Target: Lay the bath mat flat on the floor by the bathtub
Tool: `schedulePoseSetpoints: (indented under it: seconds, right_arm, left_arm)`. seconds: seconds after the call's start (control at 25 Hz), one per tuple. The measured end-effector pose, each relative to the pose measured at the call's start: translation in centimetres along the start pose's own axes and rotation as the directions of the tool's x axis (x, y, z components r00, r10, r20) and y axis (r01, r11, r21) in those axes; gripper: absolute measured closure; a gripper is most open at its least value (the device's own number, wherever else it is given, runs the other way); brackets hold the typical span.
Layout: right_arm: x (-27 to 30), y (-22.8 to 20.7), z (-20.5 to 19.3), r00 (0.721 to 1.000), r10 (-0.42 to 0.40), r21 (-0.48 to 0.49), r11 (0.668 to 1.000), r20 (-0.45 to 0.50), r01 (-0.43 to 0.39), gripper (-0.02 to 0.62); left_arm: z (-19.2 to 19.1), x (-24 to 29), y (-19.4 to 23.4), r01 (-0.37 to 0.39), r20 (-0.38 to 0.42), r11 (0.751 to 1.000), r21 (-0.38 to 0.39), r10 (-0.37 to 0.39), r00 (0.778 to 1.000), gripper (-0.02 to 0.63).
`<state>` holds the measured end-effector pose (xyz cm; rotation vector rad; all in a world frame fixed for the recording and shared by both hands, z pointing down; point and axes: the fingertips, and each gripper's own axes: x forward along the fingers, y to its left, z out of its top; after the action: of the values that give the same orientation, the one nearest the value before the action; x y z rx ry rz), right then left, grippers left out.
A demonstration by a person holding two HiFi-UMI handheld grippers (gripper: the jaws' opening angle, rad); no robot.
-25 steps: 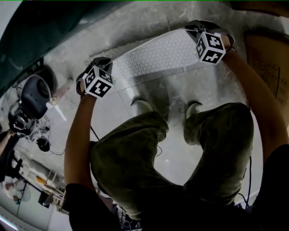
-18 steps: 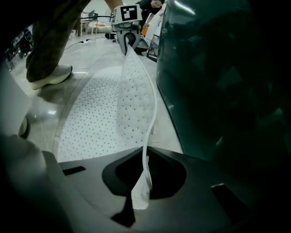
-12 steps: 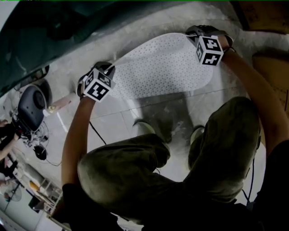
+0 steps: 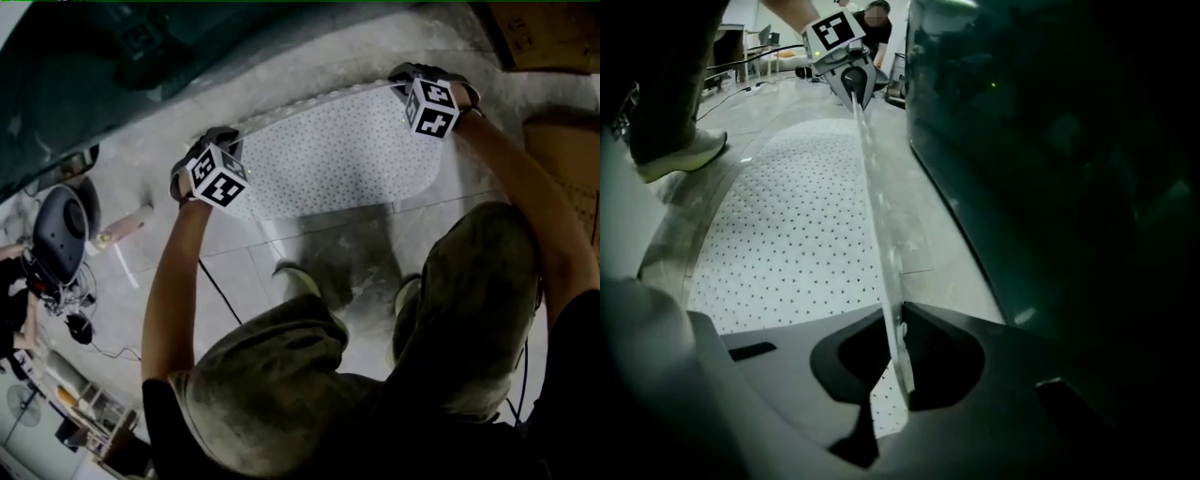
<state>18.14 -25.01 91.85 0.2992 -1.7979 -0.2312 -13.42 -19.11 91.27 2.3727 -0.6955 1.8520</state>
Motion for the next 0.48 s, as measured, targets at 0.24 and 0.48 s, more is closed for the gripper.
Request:
schedulePoseSetpoints:
  seconds: [0.24,0.48]
  right_arm:
    - [1.6,-0.8,0.1,1.0,-0.014,0.086,0.996,-0.012,0.015,0.566]
    - [2.0,-0.9,-0.1,0.999,-0.042,0.115,0.993,0.019,0.04,0.556]
  left_arm:
    - [0.0,1.0,1.5,-0.029,0.011,0.997,-0.074,0.029,1.0,0.577]
    - [0.5,-0.1,1.8,-0.114,0.052,0.989,-0.095,0.119,0.991,0.571]
